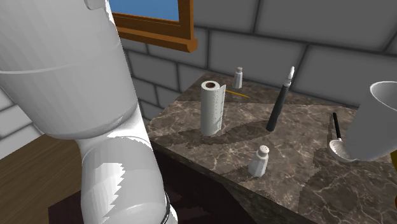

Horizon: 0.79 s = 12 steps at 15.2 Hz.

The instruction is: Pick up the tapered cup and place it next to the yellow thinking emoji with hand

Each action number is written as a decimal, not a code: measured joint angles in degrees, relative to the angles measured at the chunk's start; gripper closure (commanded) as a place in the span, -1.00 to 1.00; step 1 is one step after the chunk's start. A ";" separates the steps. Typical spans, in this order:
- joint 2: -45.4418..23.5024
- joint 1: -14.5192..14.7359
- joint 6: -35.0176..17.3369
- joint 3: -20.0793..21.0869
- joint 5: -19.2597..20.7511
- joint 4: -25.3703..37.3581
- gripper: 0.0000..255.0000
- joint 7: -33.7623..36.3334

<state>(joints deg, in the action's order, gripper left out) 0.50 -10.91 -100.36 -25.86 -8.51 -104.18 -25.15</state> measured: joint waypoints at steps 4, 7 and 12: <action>-0.46 -0.09 -3.16 -0.09 -0.30 -2.82 1.00 -0.72; -0.77 -0.04 -5.26 -0.04 -0.53 -4.66 1.00 -1.01; -1.51 0.00 -9.11 0.01 -1.09 -7.91 1.00 -1.71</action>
<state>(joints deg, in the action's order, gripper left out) -1.01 -10.91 -109.48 -25.85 -9.60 -112.09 -26.86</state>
